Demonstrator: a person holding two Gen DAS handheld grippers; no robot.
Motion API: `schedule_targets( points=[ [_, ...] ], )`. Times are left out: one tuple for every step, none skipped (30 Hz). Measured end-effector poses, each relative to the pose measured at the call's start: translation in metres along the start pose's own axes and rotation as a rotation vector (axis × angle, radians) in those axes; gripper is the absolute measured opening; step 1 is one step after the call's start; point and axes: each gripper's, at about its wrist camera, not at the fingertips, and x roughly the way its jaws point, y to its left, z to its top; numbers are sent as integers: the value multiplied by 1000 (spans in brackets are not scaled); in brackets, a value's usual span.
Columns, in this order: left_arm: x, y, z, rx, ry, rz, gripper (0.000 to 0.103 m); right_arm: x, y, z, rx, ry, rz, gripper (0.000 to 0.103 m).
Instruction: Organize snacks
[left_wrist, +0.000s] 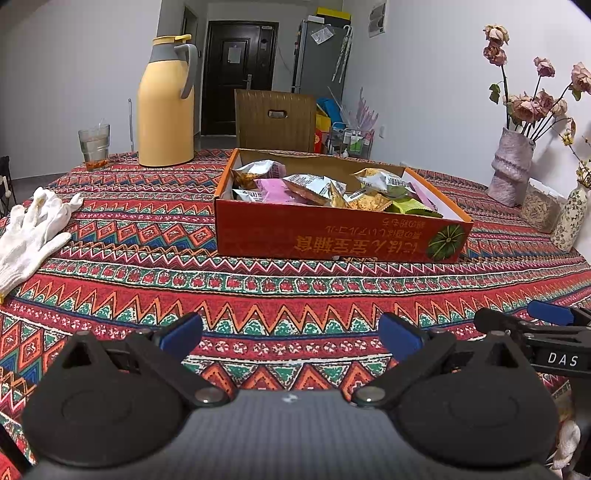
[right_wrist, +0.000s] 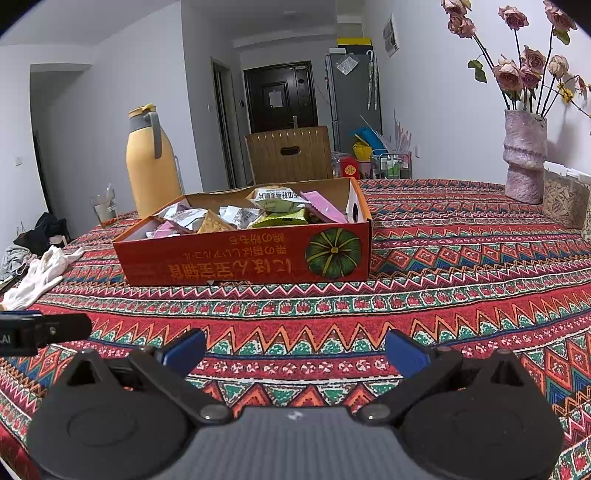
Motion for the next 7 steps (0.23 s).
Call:
schedule_targets(
  points=[
    [0,0,0,0,1,-4,103,0,0,-1,0,0,0,103],
    [0,0,0,1,2,-8,103,0,0,-1,0,0,0,103],
    [0,1,0,-1,1,-10,103,0,0,-1,0,1,0,103],
    [0,1,0,-3,0,-12,103,1,0,-1,0,1,0,103],
    [-1,1,-1,-3,-1,-13,103,0,0,-1,0,1,0,103],
    [-1,1,0,-3,-1,-12,103,0,0,-1,0,1,0,103],
    [-1,1,0,-2,-1,-12,103,0,0,-2,0,1,0,103]
  ],
)
